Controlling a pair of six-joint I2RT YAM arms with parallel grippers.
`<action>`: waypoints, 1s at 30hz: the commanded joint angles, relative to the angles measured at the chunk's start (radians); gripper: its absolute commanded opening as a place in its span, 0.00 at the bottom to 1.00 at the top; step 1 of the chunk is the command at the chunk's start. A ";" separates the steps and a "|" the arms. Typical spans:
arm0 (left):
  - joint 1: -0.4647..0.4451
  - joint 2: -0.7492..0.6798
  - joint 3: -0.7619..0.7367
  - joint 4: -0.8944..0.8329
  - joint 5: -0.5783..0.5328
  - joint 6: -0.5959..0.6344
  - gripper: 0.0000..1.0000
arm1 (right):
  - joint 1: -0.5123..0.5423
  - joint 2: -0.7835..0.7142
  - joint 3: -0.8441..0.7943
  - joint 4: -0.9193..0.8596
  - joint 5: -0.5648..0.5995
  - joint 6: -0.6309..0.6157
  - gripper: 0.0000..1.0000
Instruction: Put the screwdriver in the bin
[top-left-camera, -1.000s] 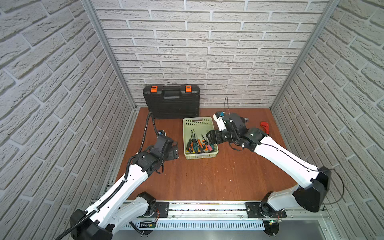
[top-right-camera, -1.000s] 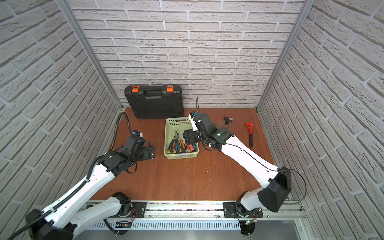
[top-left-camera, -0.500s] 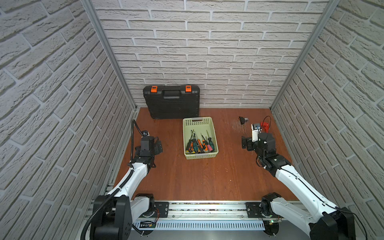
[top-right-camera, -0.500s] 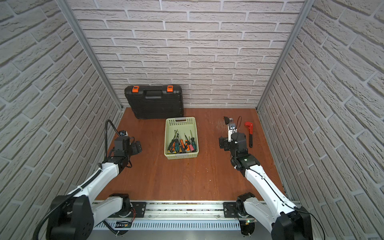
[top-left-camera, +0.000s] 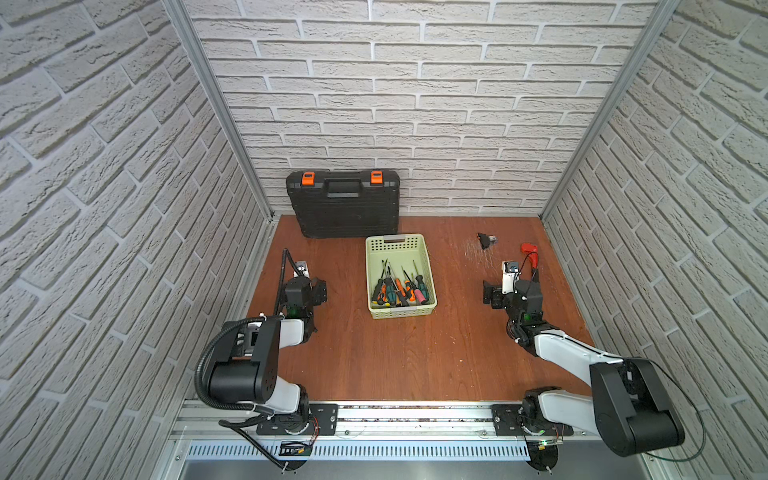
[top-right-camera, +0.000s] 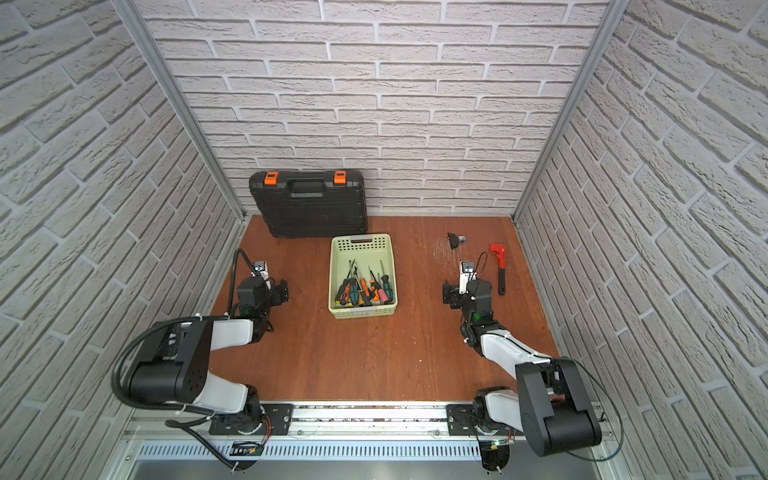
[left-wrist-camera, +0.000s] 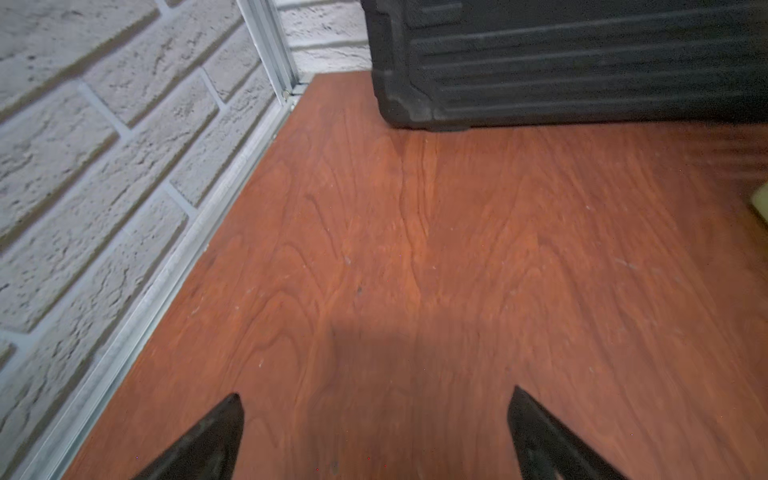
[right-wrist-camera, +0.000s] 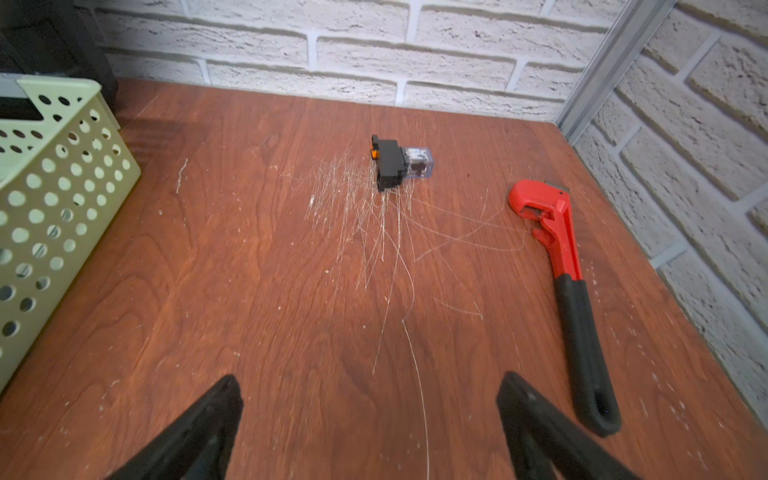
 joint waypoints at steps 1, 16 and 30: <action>0.037 0.070 -0.042 0.274 0.020 -0.010 0.98 | -0.010 0.075 -0.063 0.278 -0.025 0.020 0.96; 0.051 0.058 -0.025 0.216 0.053 -0.022 0.98 | -0.033 0.194 -0.003 0.269 -0.117 0.008 1.00; 0.052 0.058 -0.023 0.213 0.055 -0.022 0.98 | -0.033 0.191 -0.001 0.260 -0.115 0.015 1.00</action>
